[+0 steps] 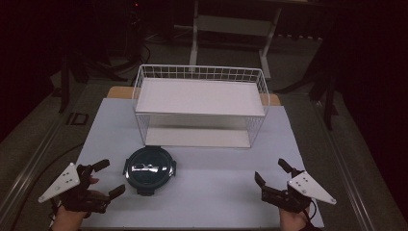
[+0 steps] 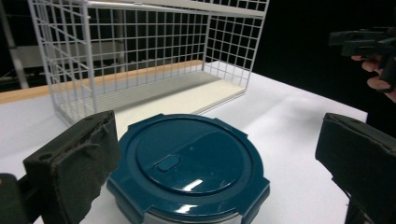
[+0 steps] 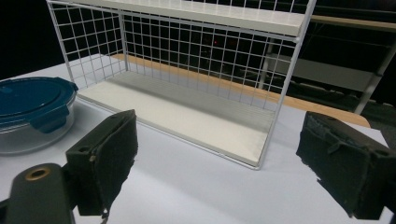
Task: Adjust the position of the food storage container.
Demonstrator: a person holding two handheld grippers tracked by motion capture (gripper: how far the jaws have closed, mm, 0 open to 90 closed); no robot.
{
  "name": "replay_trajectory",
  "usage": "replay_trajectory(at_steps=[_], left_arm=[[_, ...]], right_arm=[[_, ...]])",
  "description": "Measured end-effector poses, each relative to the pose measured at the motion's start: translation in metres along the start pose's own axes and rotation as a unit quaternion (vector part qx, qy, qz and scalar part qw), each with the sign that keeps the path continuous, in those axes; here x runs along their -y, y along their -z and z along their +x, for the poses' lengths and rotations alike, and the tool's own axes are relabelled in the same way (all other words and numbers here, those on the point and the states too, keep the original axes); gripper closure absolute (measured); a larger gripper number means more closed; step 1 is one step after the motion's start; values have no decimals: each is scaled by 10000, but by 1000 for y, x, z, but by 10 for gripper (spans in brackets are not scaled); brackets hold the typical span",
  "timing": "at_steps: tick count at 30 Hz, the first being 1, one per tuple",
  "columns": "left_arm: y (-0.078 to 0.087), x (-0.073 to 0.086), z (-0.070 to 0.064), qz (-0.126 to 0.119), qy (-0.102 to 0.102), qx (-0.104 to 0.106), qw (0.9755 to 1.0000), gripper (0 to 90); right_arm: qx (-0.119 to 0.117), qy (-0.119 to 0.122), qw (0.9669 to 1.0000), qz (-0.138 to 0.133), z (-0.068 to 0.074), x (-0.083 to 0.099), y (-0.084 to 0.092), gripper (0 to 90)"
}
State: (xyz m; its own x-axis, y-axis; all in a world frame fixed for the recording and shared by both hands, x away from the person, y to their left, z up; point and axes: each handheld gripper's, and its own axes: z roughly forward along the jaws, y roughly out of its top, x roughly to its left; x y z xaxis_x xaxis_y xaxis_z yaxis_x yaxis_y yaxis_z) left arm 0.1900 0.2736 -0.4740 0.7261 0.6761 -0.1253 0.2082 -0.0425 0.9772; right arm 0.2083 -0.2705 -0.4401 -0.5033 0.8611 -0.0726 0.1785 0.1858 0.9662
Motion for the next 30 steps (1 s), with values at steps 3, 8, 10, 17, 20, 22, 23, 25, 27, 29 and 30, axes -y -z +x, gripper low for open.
replay_trajectory(at_steps=[3,8,10,17,20,22,23,25,27,29,30], left_arm=[[0,-2,-1,-13,-2,49,10000,0],[-1,-4,0,118,-26,69,9999,0],[-2,-4,1,152,9,105,9998,0],[0,-18,11,331,144,-81,9993,0],[1,-21,21,553,38,-267,9981,57],[-1,-23,29,684,101,-392,9968,64],[-1,-23,32,706,78,-379,9967,76],[-2,-22,38,773,61,-371,9963,176],[-2,-17,43,789,18,-428,9960,376],[-2,-10,52,974,0,-452,9942,568],[-2,-7,55,1070,-2,-456,9932,650]], right_arm=[[-7,-13,10000,21,0,0,0,118],[-41,-95,9999,-20,-1,-2,1,118],[-67,-137,9999,-17,-1,-2,1,117],[-103,-210,9997,-31,-2,-3,2,118],[-161,-253,9996,-3,-2,-3,1,118],[-182,-261,9995,-19,-1,-4,2,117],[-184,-247,9995,-31,-1,-4,3,117],[-204,-236,9995,-62,-1,-5,4,118],[-262,-254,9993,-58,0,-5,4,118],[-276,-227,9993,-57,0,-5,4,118],[-288,-234,9993,-71,0,-6,4,118]])
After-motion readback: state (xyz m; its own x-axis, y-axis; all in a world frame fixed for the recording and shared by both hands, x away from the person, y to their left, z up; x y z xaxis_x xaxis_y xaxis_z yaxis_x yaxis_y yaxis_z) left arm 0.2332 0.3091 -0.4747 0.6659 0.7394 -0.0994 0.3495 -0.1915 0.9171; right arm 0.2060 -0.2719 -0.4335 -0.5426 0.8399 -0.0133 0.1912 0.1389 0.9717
